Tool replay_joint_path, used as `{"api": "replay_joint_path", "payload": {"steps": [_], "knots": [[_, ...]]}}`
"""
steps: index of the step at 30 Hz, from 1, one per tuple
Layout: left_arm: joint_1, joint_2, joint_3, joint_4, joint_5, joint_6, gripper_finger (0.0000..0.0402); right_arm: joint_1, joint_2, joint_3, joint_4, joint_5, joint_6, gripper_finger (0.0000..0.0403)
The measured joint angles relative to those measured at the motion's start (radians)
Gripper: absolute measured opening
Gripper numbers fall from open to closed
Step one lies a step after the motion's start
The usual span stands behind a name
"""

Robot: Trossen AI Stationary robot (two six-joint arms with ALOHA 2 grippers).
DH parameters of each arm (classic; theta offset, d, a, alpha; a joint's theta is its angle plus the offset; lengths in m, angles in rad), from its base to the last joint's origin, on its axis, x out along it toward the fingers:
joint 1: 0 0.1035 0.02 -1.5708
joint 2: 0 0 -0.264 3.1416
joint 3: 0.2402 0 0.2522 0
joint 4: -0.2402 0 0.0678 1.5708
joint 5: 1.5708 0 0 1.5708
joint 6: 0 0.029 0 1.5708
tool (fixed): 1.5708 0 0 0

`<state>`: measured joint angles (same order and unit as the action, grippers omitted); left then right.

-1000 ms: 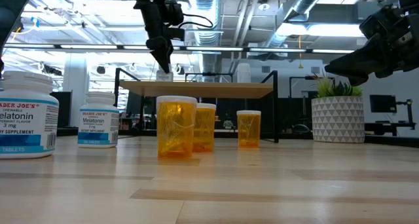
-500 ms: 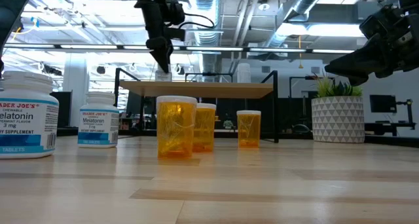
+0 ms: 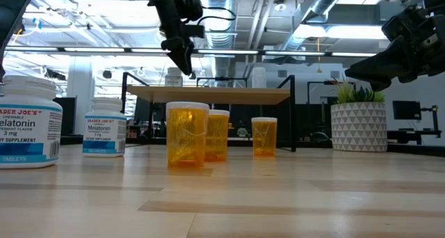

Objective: Pick and place medicine bottles onto shelf by color
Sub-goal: Put the top white pill bottle aligned with the other white pill bottle on the shelf

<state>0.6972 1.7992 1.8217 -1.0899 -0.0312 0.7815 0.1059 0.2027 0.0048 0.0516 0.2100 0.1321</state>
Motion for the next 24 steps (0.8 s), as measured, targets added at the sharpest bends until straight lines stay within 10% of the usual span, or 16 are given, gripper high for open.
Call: {"api": "replay_joint_path", "payload": {"steps": [13, 24], "knots": [[-0.264, -0.041, 0.001, -0.261, 0.059, -0.122, 0.0254, 0.0, 0.0, 0.0, 0.0, 0.0, 0.0, 0.012], [-0.333, -0.124, -0.086, -0.482, 0.392, -0.338, 0.0218, 0.0, 0.0, 0.0, 0.0, 0.0, 0.0, 0.012]]}}
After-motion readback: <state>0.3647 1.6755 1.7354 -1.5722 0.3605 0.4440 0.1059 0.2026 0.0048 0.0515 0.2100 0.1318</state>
